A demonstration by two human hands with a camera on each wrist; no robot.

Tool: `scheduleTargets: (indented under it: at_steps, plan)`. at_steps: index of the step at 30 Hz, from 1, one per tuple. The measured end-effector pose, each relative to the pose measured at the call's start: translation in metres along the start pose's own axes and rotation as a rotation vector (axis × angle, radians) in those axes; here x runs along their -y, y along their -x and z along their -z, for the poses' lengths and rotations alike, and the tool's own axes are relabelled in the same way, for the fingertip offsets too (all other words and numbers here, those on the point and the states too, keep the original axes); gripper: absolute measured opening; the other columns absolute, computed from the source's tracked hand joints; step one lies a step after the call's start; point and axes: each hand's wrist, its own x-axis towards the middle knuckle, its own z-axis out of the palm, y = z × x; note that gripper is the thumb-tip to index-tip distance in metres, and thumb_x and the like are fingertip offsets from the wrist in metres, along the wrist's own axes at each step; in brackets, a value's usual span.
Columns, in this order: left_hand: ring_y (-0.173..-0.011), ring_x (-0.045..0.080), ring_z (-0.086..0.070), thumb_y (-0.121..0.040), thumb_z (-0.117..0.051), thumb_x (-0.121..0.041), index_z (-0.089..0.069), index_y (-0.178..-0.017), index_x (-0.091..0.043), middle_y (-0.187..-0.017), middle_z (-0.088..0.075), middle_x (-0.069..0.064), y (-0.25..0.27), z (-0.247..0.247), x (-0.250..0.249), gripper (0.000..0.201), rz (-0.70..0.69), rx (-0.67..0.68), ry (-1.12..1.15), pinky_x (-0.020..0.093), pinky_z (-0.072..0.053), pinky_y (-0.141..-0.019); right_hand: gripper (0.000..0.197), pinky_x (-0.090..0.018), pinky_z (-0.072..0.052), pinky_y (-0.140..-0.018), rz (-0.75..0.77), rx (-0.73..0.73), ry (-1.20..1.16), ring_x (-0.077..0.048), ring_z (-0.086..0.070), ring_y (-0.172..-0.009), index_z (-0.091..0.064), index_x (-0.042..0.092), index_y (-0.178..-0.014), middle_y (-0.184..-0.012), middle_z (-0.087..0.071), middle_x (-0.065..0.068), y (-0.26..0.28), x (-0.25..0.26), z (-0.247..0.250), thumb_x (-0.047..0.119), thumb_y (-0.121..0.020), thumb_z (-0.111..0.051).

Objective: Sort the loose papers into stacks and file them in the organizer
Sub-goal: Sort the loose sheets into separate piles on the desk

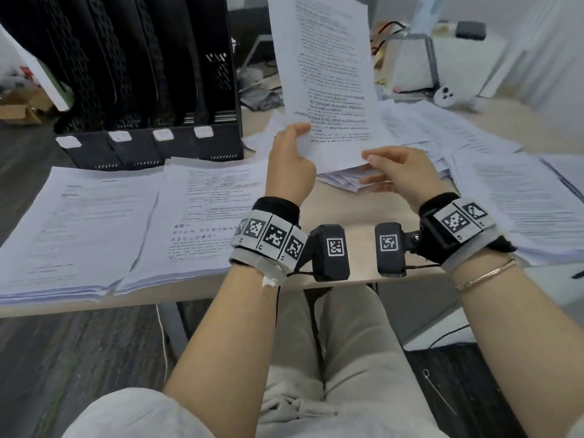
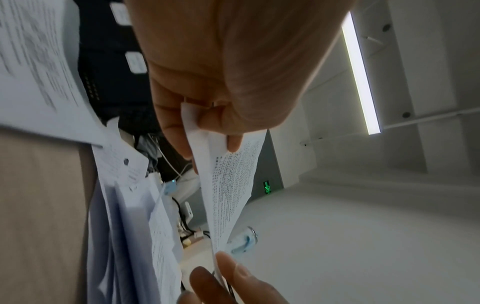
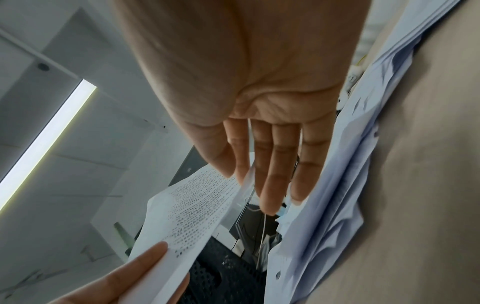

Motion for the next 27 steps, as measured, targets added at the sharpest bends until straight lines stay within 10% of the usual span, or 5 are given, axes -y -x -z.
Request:
scheduleTargets:
  at_steps: [9, 20, 27]
  plan:
    - [-0.13, 0.015, -0.037, -0.078, -0.033, 0.017, -0.045, -0.132, -0.008, -0.137, -0.043, 0.007, 0.005, -0.079, -0.029, 0.061, -0.046, 0.196, -0.009, 0.008, -0.022, -0.1, 0.019, -0.025, -0.059, -0.07, 0.005, -0.236, -0.044, -0.015, -0.067, -0.065, -0.062, -0.005, -0.108, -0.084, -0.062, -0.011, 0.011, -0.013, 0.067, -0.002, -0.09, -0.056]
    - [-0.124, 0.028, -0.045, -0.093, -0.049, -0.015, -0.034, -0.139, -0.008, -0.14, -0.038, 0.008, 0.002, -0.151, -0.051, 0.048, 0.043, 0.345, 0.063, 0.046, -0.041, -0.103, 0.025, -0.022, -0.056, -0.061, 0.107, -0.493, -0.062, -0.011, -0.069, -0.061, -0.065, 0.004, -0.102, -0.084, -0.062, -0.012, 0.041, -0.003, 0.149, -0.01, -0.087, -0.051]
    - [-0.12, 0.025, -0.05, -0.091, -0.053, -0.01, -0.045, -0.132, -0.011, -0.133, -0.046, 0.005, 0.0, -0.192, -0.071, 0.042, -0.007, 0.362, 0.144, 0.046, -0.045, -0.1, 0.025, -0.026, -0.057, -0.063, 0.076, -0.594, -0.069, -0.013, -0.069, -0.064, -0.067, 0.005, -0.1, -0.088, -0.066, -0.007, 0.061, -0.01, 0.196, -0.007, -0.087, -0.05]
